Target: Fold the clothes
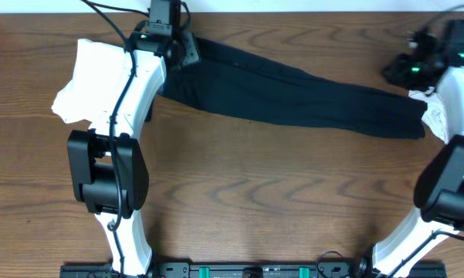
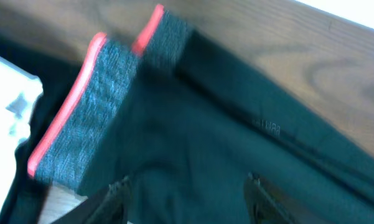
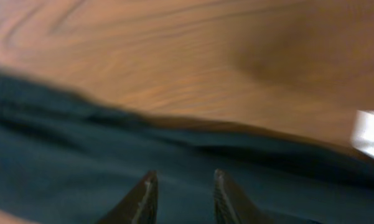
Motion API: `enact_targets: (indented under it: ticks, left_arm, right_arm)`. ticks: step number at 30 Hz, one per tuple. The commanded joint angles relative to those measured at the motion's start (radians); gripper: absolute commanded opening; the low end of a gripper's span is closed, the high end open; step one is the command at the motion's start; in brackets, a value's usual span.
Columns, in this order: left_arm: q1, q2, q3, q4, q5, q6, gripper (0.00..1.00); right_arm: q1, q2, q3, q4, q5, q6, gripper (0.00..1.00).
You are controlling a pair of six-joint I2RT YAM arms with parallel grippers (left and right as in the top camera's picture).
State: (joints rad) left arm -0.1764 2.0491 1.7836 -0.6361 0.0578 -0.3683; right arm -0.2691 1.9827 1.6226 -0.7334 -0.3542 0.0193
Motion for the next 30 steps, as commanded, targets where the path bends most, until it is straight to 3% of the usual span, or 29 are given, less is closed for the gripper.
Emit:
enact_targets:
  ticks: [1,3,4,6,7,12,18,23,27,30]
  left_arm:
    - [0.002,-0.016,0.019,-0.088,0.002,-0.009,0.60]
    - [0.002,-0.016,0.019,-0.148,0.002,-0.014,0.61]
    - [0.003,-0.016,0.019,-0.173,0.002,-0.014,0.68]
    - [0.005,-0.020,0.019,-0.227,0.003,-0.015,0.70]
    - [0.008,-0.024,0.019,-0.253,0.002,-0.026,0.70]
    - [0.014,-0.087,0.019,-0.330,0.005,-0.082,0.69]
    - [0.012,-0.238,0.019,-0.399,0.006,-0.082,0.69]
    - [0.036,-0.351,0.019,-0.475,0.006,-0.136,0.74]
    - [0.076,-0.410,0.019,-0.555,0.005,-0.150,0.75]
    - [0.100,-0.424,0.019,-0.607,0.001,-0.149,0.86]
  right_arm:
    - [0.105,-0.017,0.012,-0.008,-0.036,-0.174,0.29]
    - [0.161,-0.017,0.012,-0.003,-0.002,-0.206,0.31]
    - [0.185,-0.017,0.012,0.001,0.004,-0.227,0.35]
    - [0.236,-0.017,0.012,0.012,0.005,-0.281,0.54]
    - [0.260,-0.017,0.012,0.015,0.006,-0.291,0.59]
    - [0.348,-0.019,0.012,0.021,-0.056,-0.296,0.54]
    - [0.423,0.001,0.012,0.100,-0.027,-0.501,0.51]
    - [0.478,0.031,0.012,0.211,-0.027,-0.618,0.61]
    - [0.512,0.068,0.012,0.280,-0.027,-0.669,0.62]
    - [0.531,0.101,0.012,0.331,-0.027,-0.687,0.63]
